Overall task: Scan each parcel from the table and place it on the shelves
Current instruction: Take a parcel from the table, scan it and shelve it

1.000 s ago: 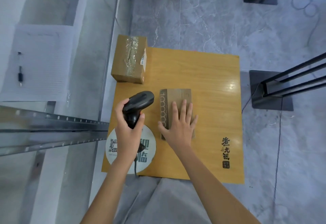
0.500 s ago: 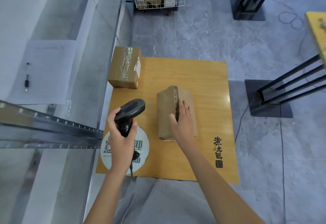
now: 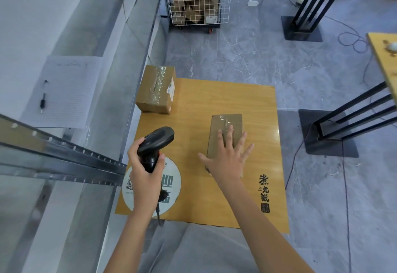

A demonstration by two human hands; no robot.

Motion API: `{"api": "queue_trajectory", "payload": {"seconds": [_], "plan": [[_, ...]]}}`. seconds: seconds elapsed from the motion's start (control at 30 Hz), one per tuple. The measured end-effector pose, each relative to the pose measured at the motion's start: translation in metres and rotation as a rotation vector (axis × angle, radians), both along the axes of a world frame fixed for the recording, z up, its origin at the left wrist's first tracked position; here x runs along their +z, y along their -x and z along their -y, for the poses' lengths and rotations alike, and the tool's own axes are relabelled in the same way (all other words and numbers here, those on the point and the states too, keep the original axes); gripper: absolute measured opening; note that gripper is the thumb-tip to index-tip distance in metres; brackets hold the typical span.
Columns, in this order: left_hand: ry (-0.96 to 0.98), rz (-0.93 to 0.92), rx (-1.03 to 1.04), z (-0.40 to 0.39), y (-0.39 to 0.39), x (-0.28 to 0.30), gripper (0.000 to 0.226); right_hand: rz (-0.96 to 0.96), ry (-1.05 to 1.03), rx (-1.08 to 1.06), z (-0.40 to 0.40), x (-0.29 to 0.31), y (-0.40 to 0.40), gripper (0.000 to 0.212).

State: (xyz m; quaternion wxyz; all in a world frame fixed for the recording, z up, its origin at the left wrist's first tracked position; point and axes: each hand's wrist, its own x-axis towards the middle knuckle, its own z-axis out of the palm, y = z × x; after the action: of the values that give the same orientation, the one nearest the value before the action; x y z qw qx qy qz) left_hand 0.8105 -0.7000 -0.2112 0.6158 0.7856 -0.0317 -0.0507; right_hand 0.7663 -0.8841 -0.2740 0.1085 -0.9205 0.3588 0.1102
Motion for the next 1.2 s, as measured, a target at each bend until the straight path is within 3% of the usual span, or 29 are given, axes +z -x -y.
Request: {"api": "queue_trajectory", "payload": {"seconds": [0.3,0.83,1.0,1.2], "plan": [[-0.028,0.005,0.001,0.001,0.006,-0.001,0.065,0.01,-0.104,-0.052,0.011,-0.01,0.012,0.088],[-0.036,0.031,0.019,-0.008,0.009,0.008,0.071,0.104,-0.074,-0.131,0.028,-0.011,0.02,0.069],[0.012,0.048,0.048,-0.01,0.006,0.004,0.068,0.399,-0.378,-0.325,0.036,0.002,0.029,0.065],[0.137,-0.031,-0.044,0.005,-0.01,0.012,0.065,0.808,-0.648,-0.359,0.026,0.041,0.03,0.064]]}}
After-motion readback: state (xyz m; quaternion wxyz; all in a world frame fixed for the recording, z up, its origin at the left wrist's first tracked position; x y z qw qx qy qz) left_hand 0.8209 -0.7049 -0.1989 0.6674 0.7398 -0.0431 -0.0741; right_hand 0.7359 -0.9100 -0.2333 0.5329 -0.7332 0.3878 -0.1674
